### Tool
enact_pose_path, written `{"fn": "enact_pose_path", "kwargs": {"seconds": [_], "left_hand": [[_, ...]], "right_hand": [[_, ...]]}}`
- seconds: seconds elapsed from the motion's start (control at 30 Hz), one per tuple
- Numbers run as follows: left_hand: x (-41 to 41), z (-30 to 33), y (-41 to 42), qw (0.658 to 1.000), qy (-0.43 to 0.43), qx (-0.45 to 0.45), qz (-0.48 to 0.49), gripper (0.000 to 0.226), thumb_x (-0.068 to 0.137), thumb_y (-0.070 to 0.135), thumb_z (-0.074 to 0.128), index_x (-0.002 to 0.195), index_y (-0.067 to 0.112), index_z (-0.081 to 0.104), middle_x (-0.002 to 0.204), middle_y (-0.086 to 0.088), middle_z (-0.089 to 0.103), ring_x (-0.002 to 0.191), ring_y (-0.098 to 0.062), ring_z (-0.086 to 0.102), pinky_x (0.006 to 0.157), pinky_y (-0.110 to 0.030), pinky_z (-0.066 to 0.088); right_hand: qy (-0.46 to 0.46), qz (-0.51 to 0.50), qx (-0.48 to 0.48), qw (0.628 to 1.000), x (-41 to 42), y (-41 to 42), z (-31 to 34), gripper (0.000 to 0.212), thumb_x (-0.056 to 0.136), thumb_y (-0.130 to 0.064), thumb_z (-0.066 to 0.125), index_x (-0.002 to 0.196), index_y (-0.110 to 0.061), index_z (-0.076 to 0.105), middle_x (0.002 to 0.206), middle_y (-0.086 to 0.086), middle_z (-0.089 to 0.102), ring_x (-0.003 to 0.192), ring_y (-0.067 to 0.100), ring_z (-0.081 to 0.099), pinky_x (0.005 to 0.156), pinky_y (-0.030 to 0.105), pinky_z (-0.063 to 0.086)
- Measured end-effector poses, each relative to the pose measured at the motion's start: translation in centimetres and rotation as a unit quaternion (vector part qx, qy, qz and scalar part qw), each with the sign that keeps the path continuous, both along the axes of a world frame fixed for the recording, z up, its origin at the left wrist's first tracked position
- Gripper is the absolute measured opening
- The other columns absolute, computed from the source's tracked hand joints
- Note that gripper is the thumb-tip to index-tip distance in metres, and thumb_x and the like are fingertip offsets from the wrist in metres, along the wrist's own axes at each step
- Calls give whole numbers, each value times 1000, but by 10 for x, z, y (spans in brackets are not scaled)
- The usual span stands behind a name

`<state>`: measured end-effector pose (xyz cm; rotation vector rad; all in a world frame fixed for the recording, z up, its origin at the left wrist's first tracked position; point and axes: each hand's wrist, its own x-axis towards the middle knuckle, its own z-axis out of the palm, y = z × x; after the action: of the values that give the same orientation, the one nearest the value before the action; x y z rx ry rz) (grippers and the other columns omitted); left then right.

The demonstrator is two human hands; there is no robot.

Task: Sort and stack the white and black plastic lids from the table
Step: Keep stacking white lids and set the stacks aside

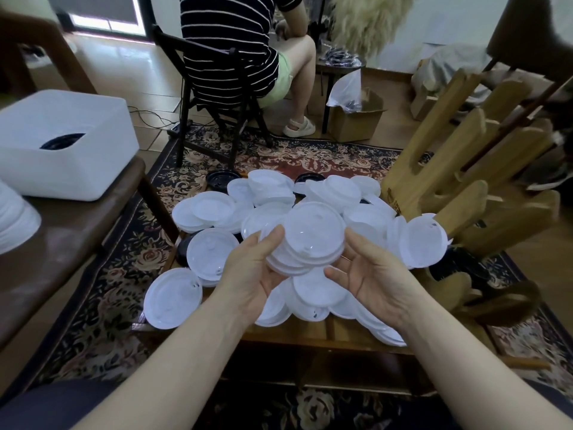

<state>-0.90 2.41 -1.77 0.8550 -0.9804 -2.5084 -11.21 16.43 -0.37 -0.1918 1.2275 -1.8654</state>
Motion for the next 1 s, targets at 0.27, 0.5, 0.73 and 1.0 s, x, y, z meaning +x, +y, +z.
{"fn": "enact_pose_path", "kwargs": {"seconds": [0.27,0.5,0.73,1.0], "left_hand": [[-2,-3,1,1000,-5,-1,-25,38,101,24,52,132,2,59,127,-18,67,119,-35,63,92,-46,56],[1,-6,5,1000,13,0,-20,31,105,20,43,125,4,63,118,-14,72,97,-23,72,82,-36,61],[1,-3,9,999,27,25,-39,35,107,18,37,128,2,60,124,-16,70,114,-30,67,87,-39,60],[0,-3,8,998,29,26,-44,38,106,19,41,133,-3,57,119,-16,72,105,-28,71,81,-38,62]], "right_hand": [[3,-53,11,999,4,-1,1,66,71,-1,70,132,-17,49,104,13,72,85,25,72,67,34,60],[324,-61,252,910,8,0,-2,45,82,-32,77,119,-24,53,110,-3,65,89,19,67,54,22,51],[287,-25,295,911,6,2,-2,49,81,-51,71,113,-19,53,103,1,67,70,7,67,54,24,48],[264,-7,280,923,3,1,-2,43,83,-41,73,107,-8,59,84,5,67,60,11,62,47,26,43]]}}
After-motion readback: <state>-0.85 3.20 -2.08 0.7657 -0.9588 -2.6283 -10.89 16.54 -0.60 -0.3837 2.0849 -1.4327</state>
